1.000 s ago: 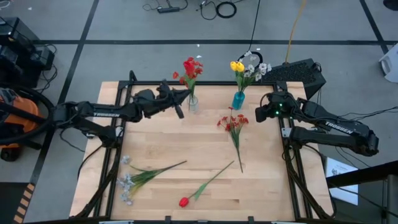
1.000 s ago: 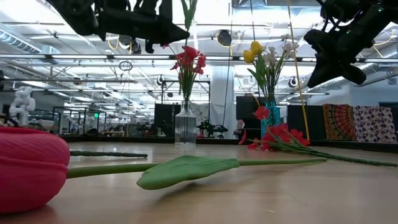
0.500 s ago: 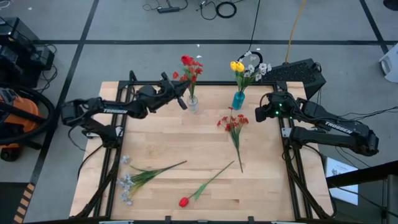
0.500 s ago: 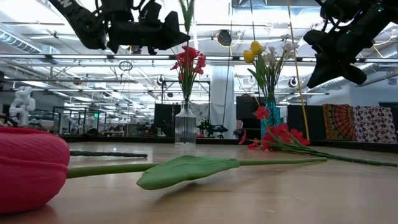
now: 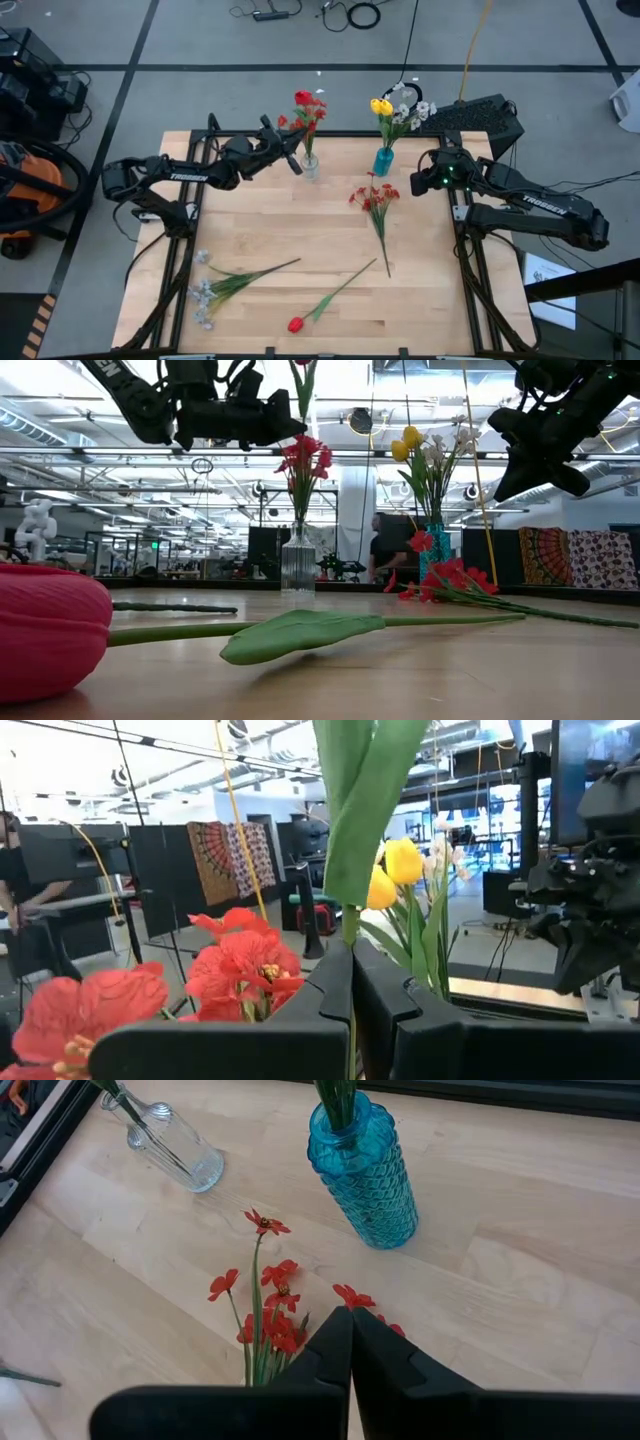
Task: Sort flowers into vase by color
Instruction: Put the top red tulip into the transparent vase
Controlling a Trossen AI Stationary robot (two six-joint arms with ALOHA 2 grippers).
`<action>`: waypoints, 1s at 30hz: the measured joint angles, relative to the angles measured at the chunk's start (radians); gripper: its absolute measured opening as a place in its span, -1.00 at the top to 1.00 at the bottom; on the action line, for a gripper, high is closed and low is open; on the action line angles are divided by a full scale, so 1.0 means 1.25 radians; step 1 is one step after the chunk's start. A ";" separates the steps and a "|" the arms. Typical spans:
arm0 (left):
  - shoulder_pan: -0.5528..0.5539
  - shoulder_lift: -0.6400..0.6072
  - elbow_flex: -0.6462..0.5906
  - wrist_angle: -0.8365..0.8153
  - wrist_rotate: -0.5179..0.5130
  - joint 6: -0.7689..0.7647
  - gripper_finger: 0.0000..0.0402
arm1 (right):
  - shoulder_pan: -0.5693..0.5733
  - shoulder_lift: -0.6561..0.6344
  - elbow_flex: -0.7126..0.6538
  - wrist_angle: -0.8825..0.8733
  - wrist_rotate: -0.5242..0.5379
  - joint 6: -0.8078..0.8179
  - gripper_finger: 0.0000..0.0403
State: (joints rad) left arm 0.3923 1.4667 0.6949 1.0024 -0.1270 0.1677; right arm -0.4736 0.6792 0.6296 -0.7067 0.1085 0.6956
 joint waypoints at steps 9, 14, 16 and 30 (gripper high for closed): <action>0.001 0.001 -0.062 0.032 0.003 -0.004 0.99 | 0.000 0.000 0.000 0.000 0.000 0.000 1.00; 0.001 0.000 -0.095 0.050 0.003 -0.033 0.99 | 0.000 0.001 0.000 0.000 0.024 0.000 1.00; 0.001 0.005 -0.104 0.046 0.002 -0.044 0.99 | 0.000 0.002 0.000 0.000 0.026 0.000 1.00; -0.002 0.104 -0.104 0.049 0.000 -0.087 0.89 | 0.000 0.004 0.000 0.000 0.038 0.030 1.00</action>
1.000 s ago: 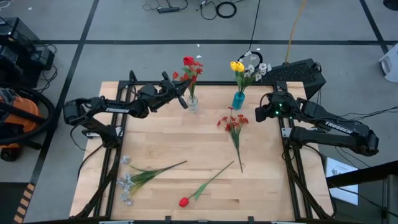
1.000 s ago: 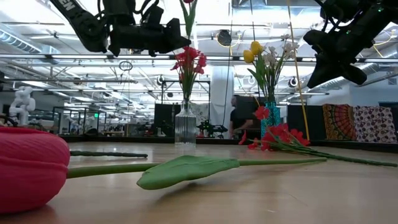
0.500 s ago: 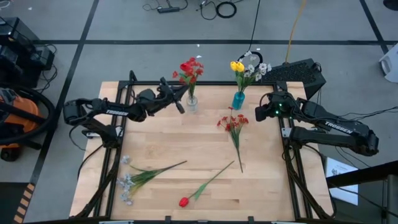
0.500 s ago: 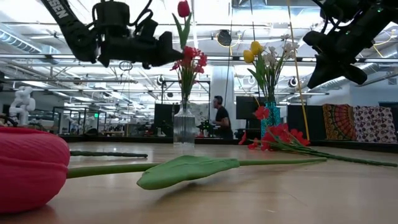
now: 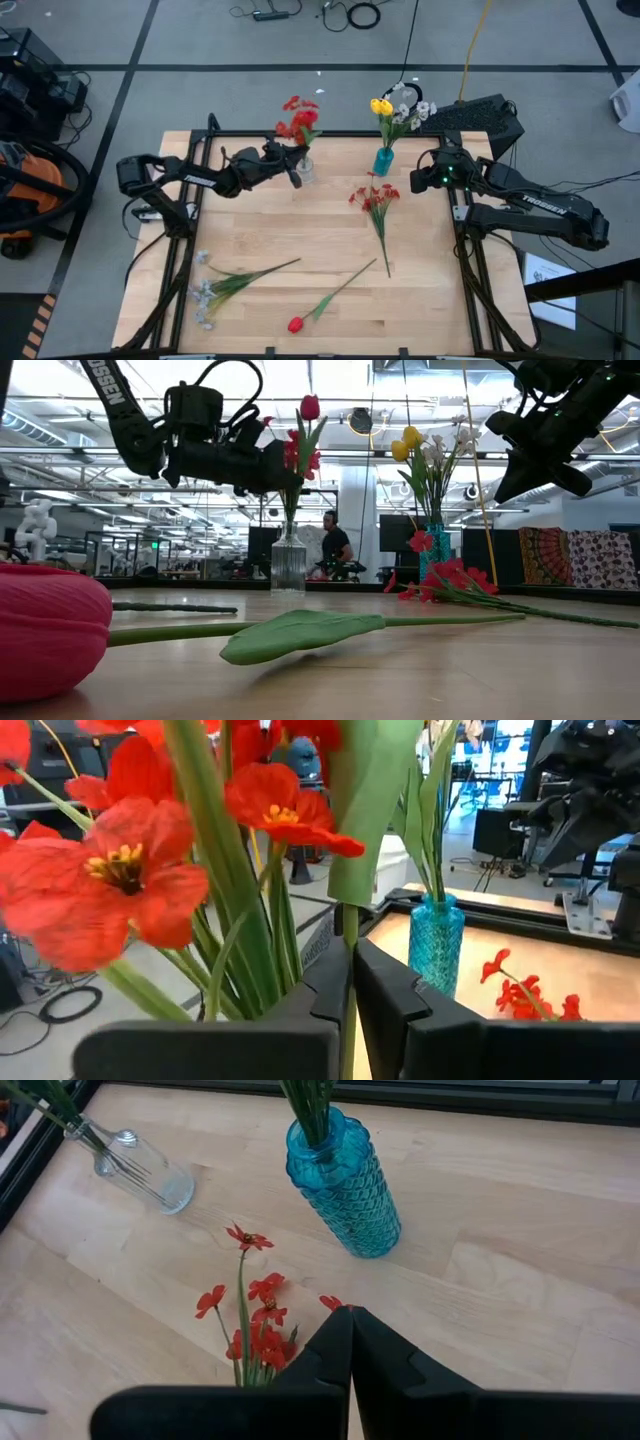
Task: Sort flowers into vase by color
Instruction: Put the top red tulip into the transparent vase
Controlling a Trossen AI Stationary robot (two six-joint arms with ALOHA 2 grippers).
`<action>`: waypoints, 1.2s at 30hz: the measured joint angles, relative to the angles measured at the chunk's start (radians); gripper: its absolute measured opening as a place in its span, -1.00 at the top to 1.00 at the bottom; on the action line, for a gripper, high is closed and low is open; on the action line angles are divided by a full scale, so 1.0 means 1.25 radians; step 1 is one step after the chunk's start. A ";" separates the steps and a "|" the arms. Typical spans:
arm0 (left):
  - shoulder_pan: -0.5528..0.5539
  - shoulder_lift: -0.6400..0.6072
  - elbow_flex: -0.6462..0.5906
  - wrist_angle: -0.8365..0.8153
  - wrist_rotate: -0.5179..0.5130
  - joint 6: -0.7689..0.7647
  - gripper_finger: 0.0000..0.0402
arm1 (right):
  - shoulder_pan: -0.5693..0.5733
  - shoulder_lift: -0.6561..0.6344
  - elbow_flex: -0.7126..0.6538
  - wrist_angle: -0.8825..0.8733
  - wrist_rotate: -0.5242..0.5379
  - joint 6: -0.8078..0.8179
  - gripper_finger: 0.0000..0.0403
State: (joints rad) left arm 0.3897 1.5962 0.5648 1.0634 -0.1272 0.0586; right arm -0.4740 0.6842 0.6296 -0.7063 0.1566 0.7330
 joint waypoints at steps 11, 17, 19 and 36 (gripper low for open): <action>-0.003 0.001 0.000 -0.068 0.000 0.000 0.87 | 0.000 0.000 0.000 0.000 0.000 0.000 1.00; -0.003 -0.007 0.000 -0.090 0.001 -0.001 0.87 | 0.000 0.000 0.000 0.000 0.000 0.000 1.00; -0.003 -0.020 0.000 -0.093 0.011 -0.013 0.87 | 0.000 0.000 0.000 0.000 0.000 0.000 1.00; -0.005 -0.101 0.001 -0.238 0.042 -0.104 0.87 | 0.000 0.000 0.000 0.000 0.000 -0.009 1.00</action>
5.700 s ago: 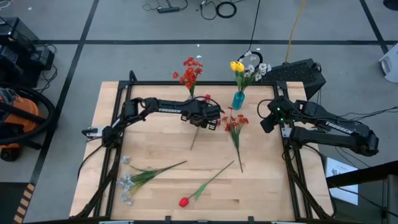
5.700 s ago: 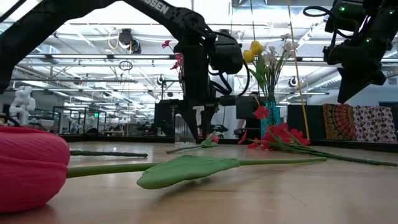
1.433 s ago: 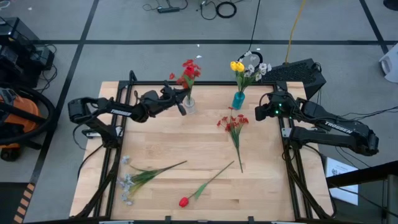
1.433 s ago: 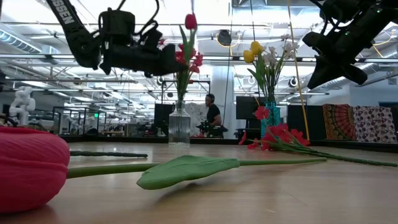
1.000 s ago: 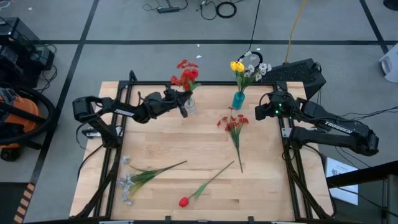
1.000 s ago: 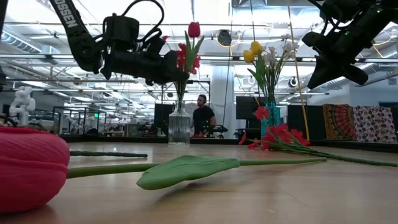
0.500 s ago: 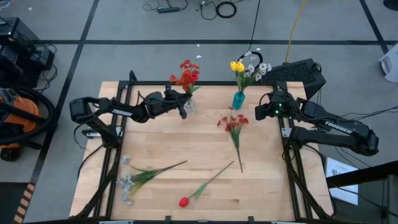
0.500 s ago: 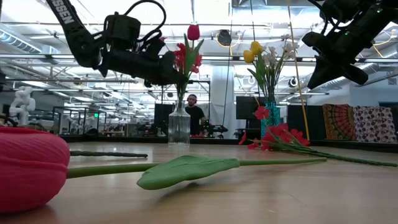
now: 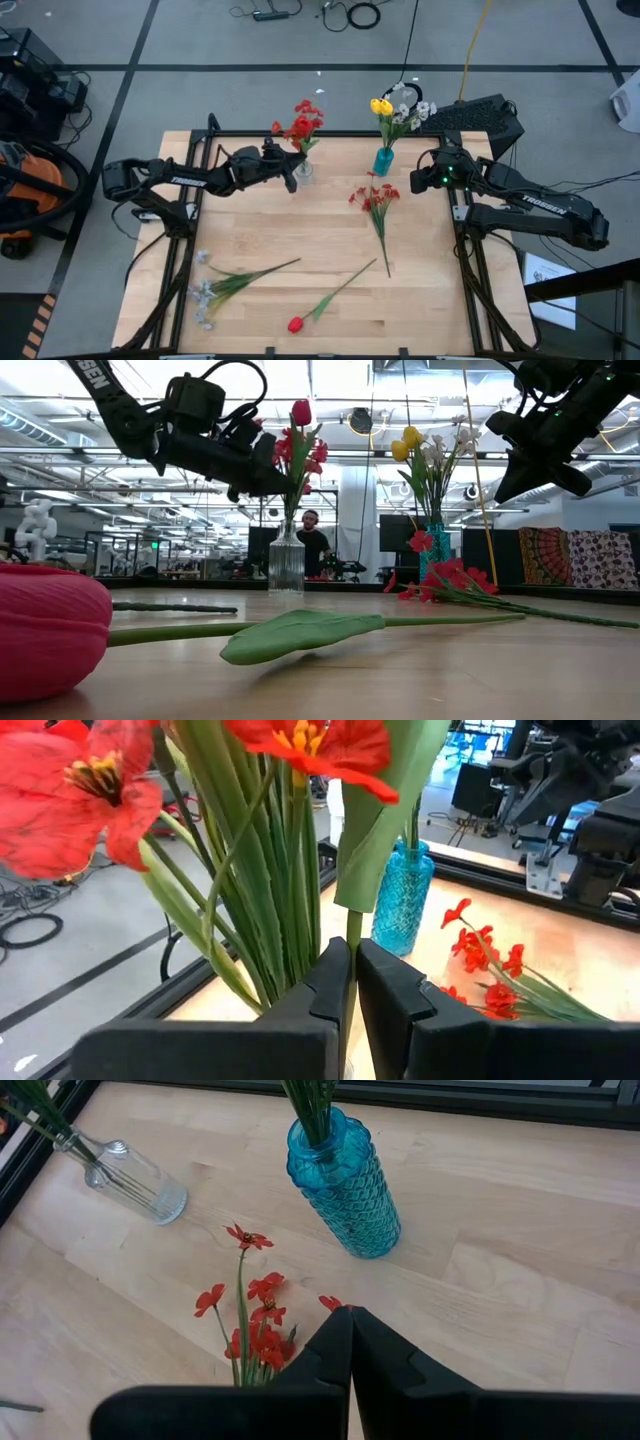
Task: Sort flowers into vase by color
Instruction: Put the top red tulip into the transparent vase
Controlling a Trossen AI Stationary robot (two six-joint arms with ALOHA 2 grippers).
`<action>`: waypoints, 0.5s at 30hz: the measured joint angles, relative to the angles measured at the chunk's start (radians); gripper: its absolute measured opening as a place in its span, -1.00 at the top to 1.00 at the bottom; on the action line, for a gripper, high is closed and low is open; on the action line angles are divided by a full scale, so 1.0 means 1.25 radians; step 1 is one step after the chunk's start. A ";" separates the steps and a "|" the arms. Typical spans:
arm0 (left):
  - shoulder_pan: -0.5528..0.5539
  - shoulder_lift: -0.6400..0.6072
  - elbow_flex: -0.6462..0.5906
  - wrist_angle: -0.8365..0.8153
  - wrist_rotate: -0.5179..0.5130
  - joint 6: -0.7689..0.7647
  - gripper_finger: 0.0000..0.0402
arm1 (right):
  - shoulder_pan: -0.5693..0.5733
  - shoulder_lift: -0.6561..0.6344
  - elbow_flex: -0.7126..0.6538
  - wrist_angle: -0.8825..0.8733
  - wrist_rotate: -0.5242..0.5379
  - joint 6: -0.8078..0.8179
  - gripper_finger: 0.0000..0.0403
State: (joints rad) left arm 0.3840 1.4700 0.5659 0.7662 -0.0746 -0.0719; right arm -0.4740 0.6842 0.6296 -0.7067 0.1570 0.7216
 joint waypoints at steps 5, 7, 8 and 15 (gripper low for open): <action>0.000 0.000 0.000 -0.002 0.000 0.000 0.87 | 0.000 0.000 0.000 0.000 0.000 0.000 1.00; 0.000 0.000 0.000 -0.002 -0.001 -0.001 0.87 | 0.000 0.000 0.000 0.000 0.000 0.000 1.00; 0.000 0.000 0.000 -0.002 -0.001 -0.006 0.87 | 0.000 0.000 0.000 0.000 0.000 0.000 1.00; 0.000 0.000 0.000 0.005 0.014 -0.090 0.87 | 0.000 0.000 0.000 0.000 0.000 0.010 1.00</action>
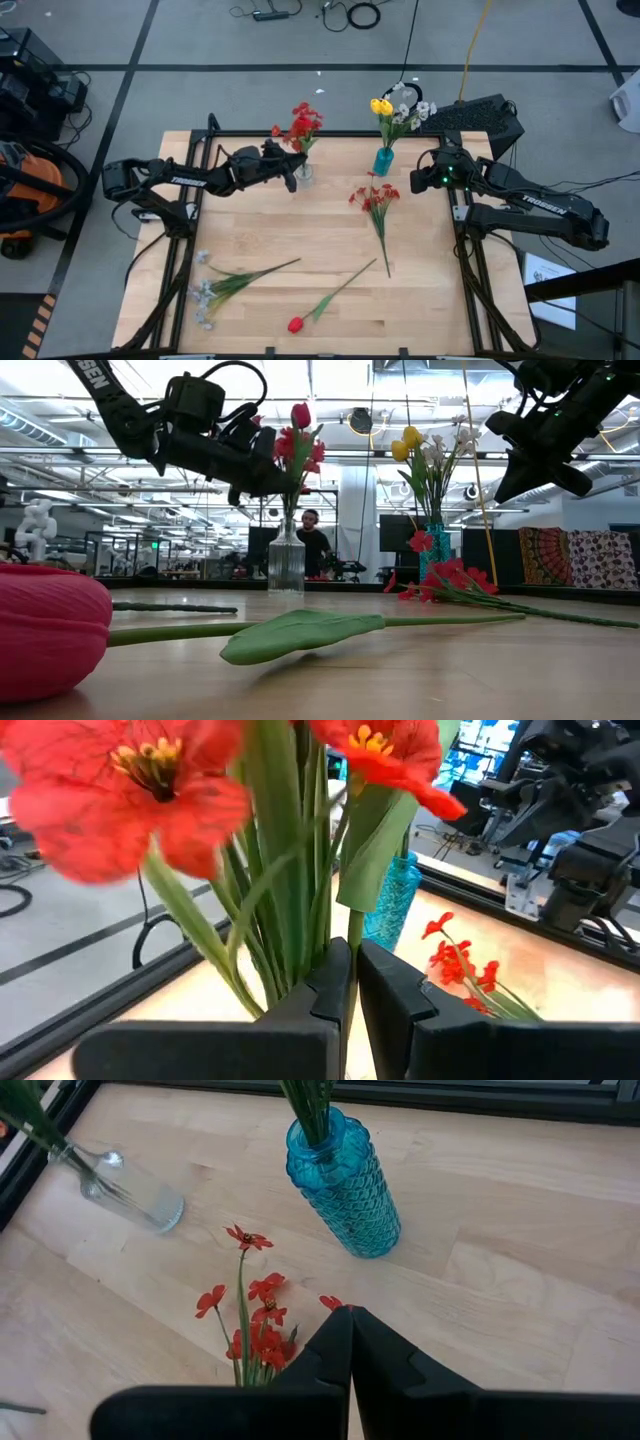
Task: Sort flowers into vase by color
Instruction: Put the top red tulip into the transparent vase, then put the red flower into the transparent vase
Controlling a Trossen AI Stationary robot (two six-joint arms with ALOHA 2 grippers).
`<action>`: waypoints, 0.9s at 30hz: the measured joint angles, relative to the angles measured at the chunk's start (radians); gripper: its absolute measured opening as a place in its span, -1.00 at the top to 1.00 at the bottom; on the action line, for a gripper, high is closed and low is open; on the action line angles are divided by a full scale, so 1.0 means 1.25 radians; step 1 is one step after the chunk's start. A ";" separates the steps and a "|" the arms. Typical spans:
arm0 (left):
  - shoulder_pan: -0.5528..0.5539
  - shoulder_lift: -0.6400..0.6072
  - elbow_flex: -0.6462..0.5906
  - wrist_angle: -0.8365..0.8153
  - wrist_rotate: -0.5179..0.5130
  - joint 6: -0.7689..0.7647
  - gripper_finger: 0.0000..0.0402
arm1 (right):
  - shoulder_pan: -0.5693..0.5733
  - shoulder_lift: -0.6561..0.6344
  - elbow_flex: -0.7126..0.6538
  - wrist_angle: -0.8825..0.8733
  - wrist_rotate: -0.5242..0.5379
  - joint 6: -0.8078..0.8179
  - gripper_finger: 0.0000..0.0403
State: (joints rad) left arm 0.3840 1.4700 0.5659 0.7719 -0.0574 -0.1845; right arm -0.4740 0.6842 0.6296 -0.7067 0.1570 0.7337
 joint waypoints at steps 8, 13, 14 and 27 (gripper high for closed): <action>0.000 0.000 0.000 -0.033 0.023 0.005 0.84 | 0.000 0.000 0.000 0.000 0.000 0.053 1.00; 0.002 0.000 0.000 -0.058 0.023 0.006 0.58 | 0.000 0.000 0.000 0.000 0.000 0.067 1.00; 0.002 0.000 0.000 -0.059 0.023 0.006 0.51 | 0.000 0.000 0.000 -0.001 0.001 0.067 1.00; -0.028 -0.091 0.002 -0.156 -0.032 0.014 0.32 | 0.000 0.001 0.000 -0.001 0.004 0.074 1.00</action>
State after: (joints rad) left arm 0.3488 1.3559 0.5690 0.5767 -0.0974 -0.1676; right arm -0.4740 0.6849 0.6296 -0.7074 0.1616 0.8267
